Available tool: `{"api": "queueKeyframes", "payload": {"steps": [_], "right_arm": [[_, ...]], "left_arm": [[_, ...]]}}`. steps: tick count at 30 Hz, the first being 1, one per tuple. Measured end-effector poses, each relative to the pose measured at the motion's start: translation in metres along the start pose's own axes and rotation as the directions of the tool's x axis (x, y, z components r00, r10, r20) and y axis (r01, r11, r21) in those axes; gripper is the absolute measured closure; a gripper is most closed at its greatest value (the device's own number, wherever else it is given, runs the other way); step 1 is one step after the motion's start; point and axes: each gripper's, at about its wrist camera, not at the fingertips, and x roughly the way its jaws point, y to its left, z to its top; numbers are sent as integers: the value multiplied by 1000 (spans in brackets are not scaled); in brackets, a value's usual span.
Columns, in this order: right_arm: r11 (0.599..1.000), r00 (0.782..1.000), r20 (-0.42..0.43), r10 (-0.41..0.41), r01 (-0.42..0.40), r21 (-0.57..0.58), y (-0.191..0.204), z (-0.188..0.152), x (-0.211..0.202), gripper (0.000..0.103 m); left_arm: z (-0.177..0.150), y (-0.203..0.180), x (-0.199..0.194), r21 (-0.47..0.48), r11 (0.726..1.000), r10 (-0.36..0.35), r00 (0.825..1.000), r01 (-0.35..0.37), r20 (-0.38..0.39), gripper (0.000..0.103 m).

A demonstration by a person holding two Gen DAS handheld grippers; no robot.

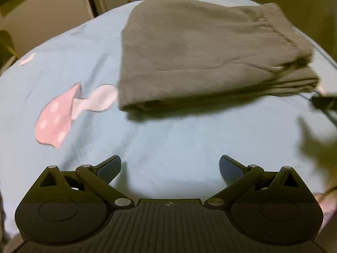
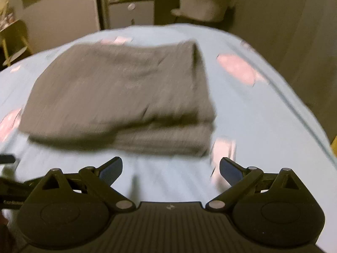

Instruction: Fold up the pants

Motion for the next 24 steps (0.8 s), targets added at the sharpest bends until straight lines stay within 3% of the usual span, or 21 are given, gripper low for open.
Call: {"api": "queueKeyframes", "payload": {"steps": [5,12,24], "right_arm": [[1000,1000,-12,2,-2,12,13,-18,1,4],[1000,997,78,-10,12,-21,25,-24,-9,4],[999,995,104,4,1,-53,30,-25,-10,4]], "left_arm": [[-14,-3,-21,-35,999,-34,999,35,40,0],[-22,-7,-15,-40,999,6,1000,-7,-9,0],[-20,-2,-8,-67,997,27,999,-29,-30,0]]}}
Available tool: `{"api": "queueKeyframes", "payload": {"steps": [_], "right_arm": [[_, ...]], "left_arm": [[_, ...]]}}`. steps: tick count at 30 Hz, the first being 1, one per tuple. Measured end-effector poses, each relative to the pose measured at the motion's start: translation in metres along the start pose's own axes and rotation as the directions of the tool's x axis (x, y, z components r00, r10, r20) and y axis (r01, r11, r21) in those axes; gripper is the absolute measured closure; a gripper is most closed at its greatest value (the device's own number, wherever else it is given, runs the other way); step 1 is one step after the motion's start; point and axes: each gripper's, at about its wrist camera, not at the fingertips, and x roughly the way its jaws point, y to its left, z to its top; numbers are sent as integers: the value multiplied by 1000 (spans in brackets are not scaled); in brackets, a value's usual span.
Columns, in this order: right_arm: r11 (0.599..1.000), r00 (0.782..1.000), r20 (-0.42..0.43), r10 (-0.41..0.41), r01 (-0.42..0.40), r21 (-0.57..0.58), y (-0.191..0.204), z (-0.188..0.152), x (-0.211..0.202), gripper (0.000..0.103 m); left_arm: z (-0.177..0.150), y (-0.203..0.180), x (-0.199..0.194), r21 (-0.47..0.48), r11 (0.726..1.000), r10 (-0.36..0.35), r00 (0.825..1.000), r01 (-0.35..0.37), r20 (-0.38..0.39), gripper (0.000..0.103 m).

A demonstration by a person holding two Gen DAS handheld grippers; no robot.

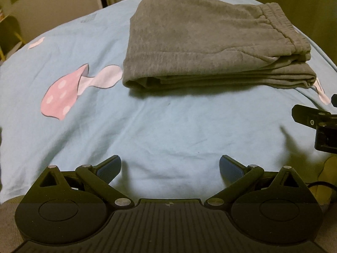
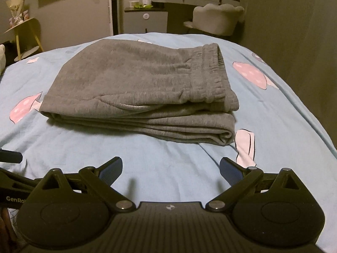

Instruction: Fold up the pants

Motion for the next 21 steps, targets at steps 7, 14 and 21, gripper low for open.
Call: {"api": "queueKeyframes", "payload": {"steps": [7,14,21], "right_arm": [[1000,1000,-16,4,-3,25,-3,0,4,4],[1000,1000,-17,4,-3,16,-2,-1,4,4],[1000,1000,-21,2,-1,21,-3,-1,4,4]], "left_arm": [[0,0,1,-2,1000,1,1000,-1,-1,0],[0,1,1,-6,1000,1,1000,-1,1,0],[-1,1,1,-7,1000,3,1000,-3,4,0]]}}
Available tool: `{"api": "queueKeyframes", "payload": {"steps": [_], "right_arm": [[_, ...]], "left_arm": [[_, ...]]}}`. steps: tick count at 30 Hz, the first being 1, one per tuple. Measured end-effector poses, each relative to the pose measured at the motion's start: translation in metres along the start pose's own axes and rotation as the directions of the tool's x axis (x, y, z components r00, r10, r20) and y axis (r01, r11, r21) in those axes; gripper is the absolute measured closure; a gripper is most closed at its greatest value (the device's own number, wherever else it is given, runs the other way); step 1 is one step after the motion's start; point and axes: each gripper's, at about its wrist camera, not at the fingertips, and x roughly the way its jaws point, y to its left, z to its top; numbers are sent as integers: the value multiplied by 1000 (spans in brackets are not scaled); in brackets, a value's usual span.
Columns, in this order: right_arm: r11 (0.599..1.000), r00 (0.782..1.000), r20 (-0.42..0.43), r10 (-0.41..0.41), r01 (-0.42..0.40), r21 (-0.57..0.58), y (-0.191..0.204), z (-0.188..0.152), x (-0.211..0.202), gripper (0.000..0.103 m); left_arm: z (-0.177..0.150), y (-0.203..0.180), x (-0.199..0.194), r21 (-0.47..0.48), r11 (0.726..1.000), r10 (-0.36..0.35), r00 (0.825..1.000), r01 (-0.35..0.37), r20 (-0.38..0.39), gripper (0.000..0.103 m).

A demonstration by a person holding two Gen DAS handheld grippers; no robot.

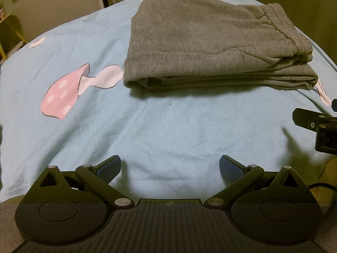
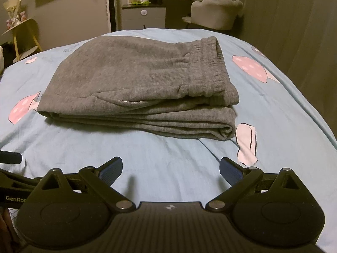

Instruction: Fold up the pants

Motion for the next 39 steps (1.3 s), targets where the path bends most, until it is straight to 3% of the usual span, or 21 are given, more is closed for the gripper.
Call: {"api": "queueKeyframes", "payload": {"steps": [39], "right_arm": [[1000,1000,0,-8,8,-16,3,-1,-2,4]], "left_arm": [[0,2,-2,-11,1000,-2,1000,2,3,0]]}}
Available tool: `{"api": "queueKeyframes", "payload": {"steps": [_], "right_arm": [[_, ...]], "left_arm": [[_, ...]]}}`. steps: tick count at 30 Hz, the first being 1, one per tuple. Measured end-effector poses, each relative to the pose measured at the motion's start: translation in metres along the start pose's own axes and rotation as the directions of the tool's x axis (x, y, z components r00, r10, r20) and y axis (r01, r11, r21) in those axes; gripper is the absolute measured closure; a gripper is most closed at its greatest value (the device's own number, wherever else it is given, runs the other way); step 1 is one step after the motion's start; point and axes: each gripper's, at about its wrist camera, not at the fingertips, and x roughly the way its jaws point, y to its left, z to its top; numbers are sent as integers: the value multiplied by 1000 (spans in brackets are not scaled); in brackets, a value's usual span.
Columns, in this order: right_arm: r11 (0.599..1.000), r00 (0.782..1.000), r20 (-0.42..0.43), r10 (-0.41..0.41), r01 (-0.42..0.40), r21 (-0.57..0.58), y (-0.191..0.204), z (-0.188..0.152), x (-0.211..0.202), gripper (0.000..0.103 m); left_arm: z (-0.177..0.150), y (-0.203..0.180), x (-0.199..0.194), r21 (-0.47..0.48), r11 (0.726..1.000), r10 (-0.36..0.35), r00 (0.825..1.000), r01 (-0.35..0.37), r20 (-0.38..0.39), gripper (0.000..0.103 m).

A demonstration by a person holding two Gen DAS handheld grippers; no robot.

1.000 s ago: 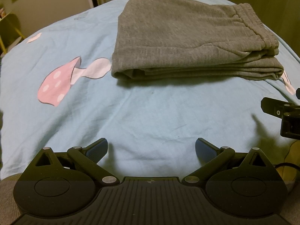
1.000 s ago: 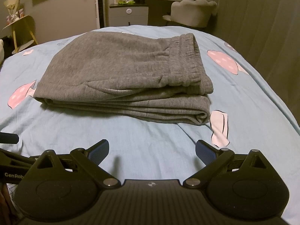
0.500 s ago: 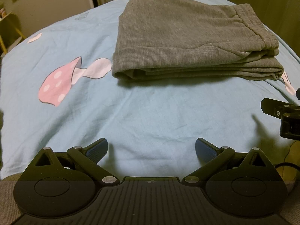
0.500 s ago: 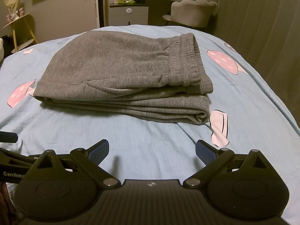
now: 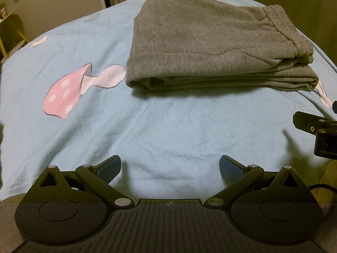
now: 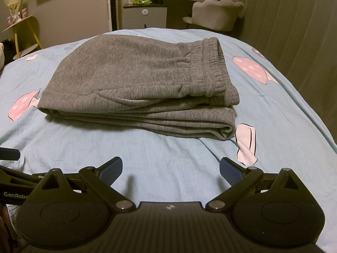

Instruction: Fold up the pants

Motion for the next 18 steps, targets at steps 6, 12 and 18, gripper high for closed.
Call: {"api": "queueKeyframes", "payload": {"steps": [6,12,18], "right_arm": [[1000,1000,0,0,0,0,0,0,0,4],[1000,1000,0,0,0,0,1,0,0,4],[1000,1000,-1,-1,1,0,1,0,0,4]], "left_arm": [[0,2,-1,-1,1000,-15,1000,15,3,0],[0,2,-1,-1,1000,-19,1000,19,3,0],[-1,1,-2,-1,1000,-7,1000,7,17,0]]}}
